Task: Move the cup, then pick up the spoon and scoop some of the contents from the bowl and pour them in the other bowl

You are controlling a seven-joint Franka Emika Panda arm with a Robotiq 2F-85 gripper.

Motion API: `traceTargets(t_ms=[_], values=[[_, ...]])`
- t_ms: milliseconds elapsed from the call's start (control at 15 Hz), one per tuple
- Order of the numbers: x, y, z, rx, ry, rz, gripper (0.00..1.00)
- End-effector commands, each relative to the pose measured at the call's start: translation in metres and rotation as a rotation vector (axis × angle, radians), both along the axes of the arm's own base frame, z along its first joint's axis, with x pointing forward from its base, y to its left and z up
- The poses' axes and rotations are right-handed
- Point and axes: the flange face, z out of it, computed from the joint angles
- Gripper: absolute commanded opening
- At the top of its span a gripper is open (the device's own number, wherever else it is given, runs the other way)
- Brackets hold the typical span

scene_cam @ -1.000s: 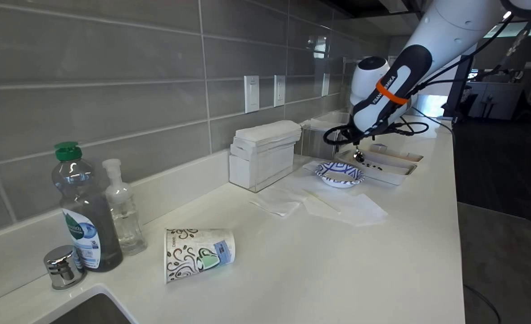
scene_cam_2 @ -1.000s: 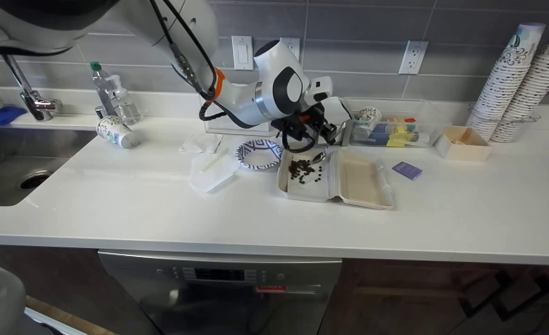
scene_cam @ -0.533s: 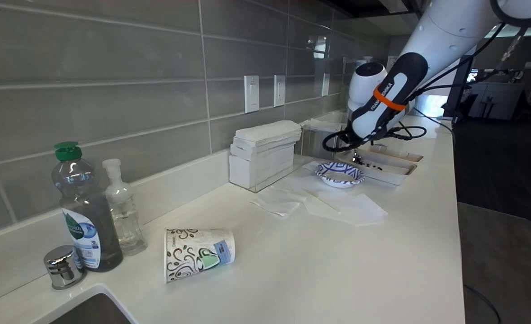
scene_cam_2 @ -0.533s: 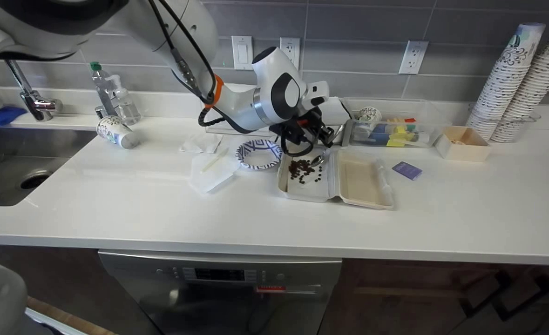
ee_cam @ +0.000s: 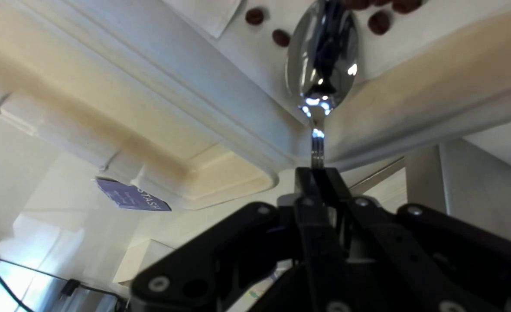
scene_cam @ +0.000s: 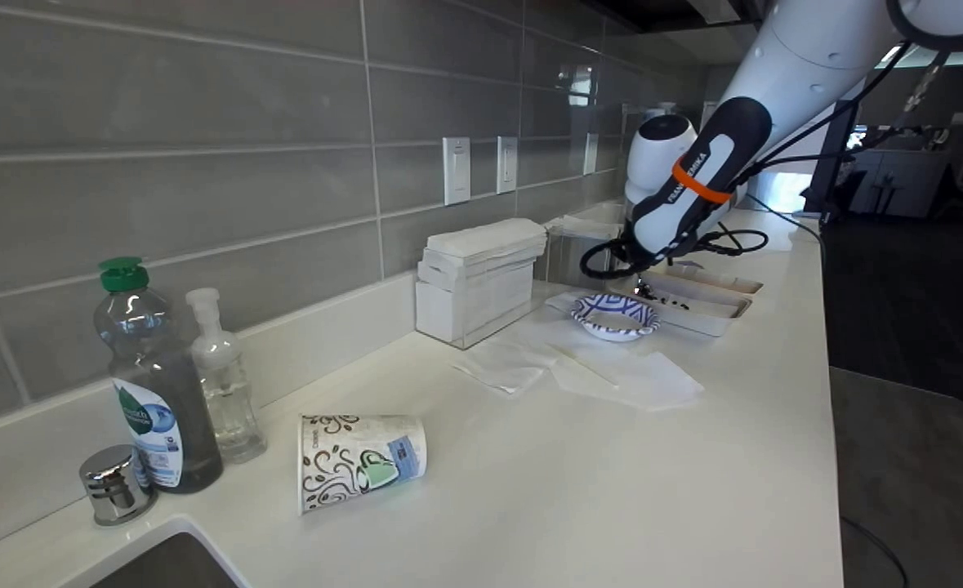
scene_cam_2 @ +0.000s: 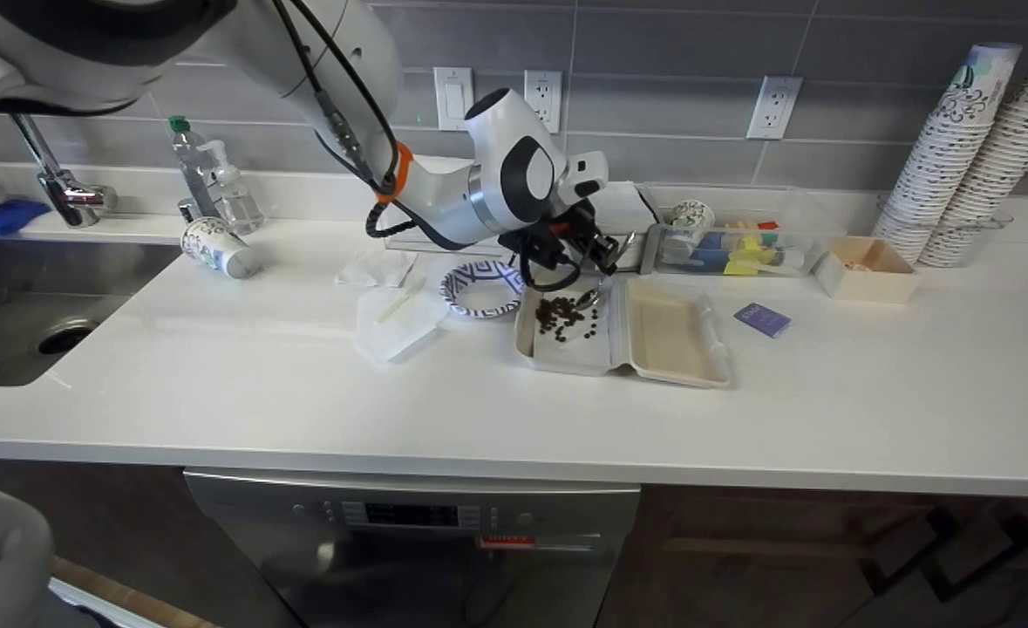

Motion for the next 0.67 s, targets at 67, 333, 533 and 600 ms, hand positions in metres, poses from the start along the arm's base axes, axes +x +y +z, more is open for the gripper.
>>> traceTargets(t_ms=[67,333,533,600], values=[[-0.0039,0.008,-0.0051,0.028,-0.01,0.004,0.02],[-0.0045,0.0115,-0.0025,0.052,-0.021,0.002,0.02],[-0.0058,0.0131,-0.0007,0.076,-0.029,-0.01,0.02],[-0.0059,0.0132,-0.0008,0.08,-0.031,-0.014,0.02]])
